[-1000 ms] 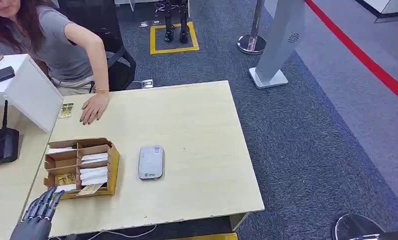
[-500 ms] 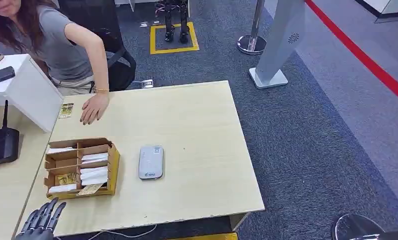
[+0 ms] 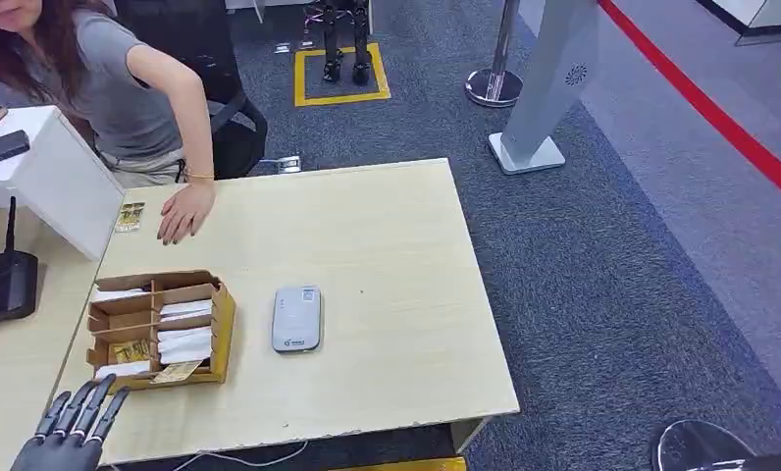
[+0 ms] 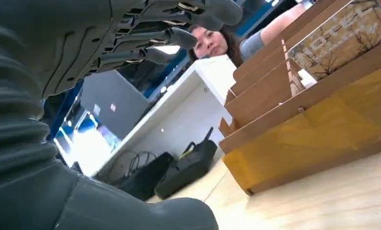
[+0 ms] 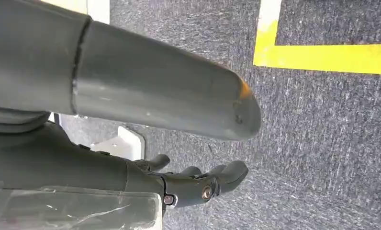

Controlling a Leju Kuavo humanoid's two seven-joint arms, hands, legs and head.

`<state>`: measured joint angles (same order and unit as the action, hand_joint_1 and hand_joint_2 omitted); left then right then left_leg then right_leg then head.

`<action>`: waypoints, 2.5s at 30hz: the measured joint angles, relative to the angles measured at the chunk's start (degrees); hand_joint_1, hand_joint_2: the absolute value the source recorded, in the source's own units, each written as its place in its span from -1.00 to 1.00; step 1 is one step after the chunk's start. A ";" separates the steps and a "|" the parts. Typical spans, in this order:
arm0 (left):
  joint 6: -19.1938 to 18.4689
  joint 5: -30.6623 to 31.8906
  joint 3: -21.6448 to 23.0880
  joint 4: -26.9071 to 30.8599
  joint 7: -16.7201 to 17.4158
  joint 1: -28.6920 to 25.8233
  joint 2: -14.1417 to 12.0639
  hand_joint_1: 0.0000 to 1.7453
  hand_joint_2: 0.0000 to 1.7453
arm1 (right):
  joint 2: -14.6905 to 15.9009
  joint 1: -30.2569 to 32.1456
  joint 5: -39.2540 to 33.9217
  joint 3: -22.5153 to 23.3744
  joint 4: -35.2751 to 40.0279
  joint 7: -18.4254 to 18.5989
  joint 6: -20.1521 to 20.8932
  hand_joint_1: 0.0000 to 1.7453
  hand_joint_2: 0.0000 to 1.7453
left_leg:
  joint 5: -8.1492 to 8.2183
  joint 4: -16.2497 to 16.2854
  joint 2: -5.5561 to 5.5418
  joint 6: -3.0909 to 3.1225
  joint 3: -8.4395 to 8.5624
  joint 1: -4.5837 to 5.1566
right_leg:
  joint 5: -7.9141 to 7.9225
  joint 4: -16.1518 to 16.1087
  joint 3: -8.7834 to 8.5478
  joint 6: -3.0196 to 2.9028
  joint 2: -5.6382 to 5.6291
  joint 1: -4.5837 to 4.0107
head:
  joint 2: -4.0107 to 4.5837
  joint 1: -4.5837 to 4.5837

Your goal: Pass the card to the sensor for recognition and then transmit it.

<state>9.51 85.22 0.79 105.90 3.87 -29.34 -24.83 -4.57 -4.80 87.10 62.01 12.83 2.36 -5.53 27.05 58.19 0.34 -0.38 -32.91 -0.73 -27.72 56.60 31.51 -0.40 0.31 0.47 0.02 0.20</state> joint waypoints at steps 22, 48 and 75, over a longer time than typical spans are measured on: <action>0.59 2.69 -0.55 -1.22 -1.11 2.41 -1.73 -1.00 1.00 | 0.00 -0.10 0.46 0.00 0.17 -0.55 0.02 -1.00 -1.00 | 0.00 0.00 0.00 0.00 0.00 0.00 | 0.00 0.00 0.00 0.00 0.00 0.00 | 0.00 0.00; 1.16 4.77 4.35 -7.76 0.74 9.86 -5.20 -1.00 1.00 | 0.00 -0.25 1.86 -0.96 0.20 -1.36 0.07 -1.00 -1.00 | -0.01 0.00 0.00 -0.02 0.01 -0.01 | 0.01 0.00 0.00 0.00 0.00 0.00 | 0.00 0.00; 3.67 4.77 12.24 -16.02 6.97 15.35 -5.29 -1.00 1.00 | 0.00 -0.55 2.60 -1.11 0.20 -1.20 0.09 -1.00 -1.00 | -0.02 0.01 0.00 -0.01 0.01 -0.01 | 0.01 0.01 0.00 -0.01 0.01 0.00 | 0.00 0.00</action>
<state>13.18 89.98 13.03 89.87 10.84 -13.98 -30.12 -4.57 -5.35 89.70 60.89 13.03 1.16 -5.44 27.04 58.20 0.33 -0.39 -32.90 -0.73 -27.70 56.61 31.51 -0.40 0.32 0.47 0.02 0.20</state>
